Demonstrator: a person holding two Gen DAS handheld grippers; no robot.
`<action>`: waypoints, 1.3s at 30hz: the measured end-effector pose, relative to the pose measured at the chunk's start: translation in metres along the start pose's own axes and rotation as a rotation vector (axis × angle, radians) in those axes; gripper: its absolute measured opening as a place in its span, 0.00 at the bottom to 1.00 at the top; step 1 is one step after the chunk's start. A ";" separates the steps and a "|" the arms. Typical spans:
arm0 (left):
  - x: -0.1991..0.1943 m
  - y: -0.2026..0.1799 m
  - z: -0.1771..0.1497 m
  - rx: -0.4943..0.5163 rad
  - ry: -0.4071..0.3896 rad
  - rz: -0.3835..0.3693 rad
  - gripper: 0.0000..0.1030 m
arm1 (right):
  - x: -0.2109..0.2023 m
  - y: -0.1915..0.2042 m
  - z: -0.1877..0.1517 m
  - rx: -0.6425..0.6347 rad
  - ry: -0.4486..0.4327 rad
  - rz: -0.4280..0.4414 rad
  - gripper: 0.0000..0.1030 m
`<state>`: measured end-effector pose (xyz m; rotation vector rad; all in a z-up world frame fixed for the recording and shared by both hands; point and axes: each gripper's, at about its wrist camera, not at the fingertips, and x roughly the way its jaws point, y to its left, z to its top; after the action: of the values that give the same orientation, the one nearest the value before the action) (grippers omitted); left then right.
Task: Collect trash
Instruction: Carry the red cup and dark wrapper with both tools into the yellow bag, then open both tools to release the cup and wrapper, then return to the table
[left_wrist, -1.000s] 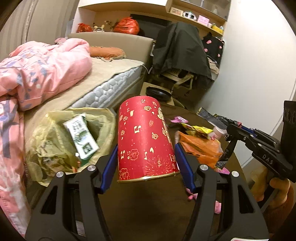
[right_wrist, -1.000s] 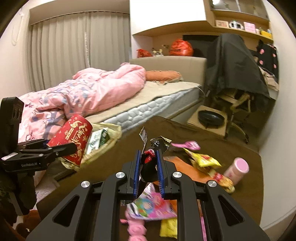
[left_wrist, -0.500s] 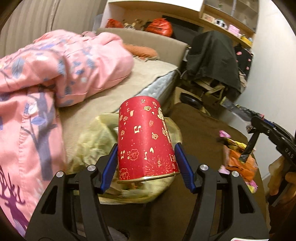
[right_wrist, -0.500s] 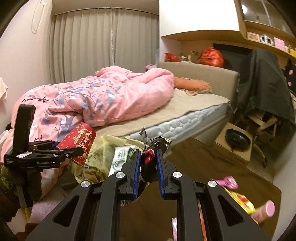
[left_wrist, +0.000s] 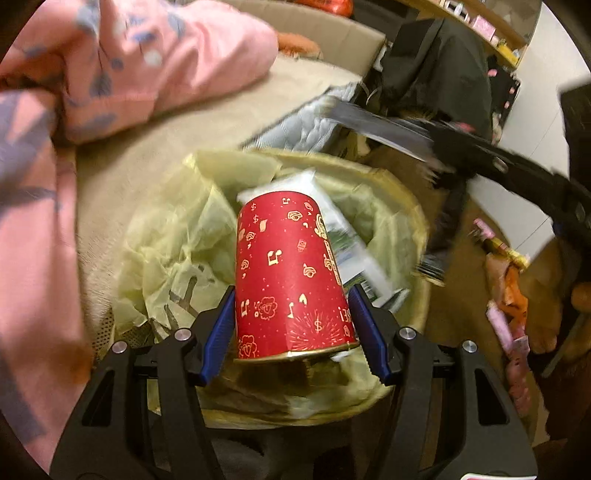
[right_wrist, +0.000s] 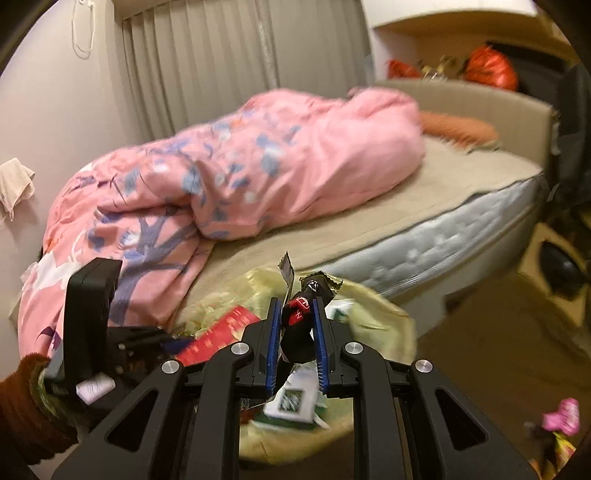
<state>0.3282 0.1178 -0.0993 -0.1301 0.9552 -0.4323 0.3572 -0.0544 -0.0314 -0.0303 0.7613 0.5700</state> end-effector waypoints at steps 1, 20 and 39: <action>0.004 0.003 0.000 0.000 0.010 0.005 0.56 | 0.012 -0.003 -0.001 0.004 0.026 0.003 0.16; 0.022 0.009 -0.004 0.046 0.016 0.023 0.58 | 0.084 -0.030 -0.038 0.048 0.279 -0.006 0.16; -0.058 0.009 0.008 -0.067 -0.162 0.007 0.70 | 0.029 -0.017 -0.030 0.020 0.183 -0.108 0.39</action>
<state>0.3082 0.1496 -0.0536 -0.2188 0.8106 -0.3774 0.3634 -0.0620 -0.0751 -0.1059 0.9370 0.4608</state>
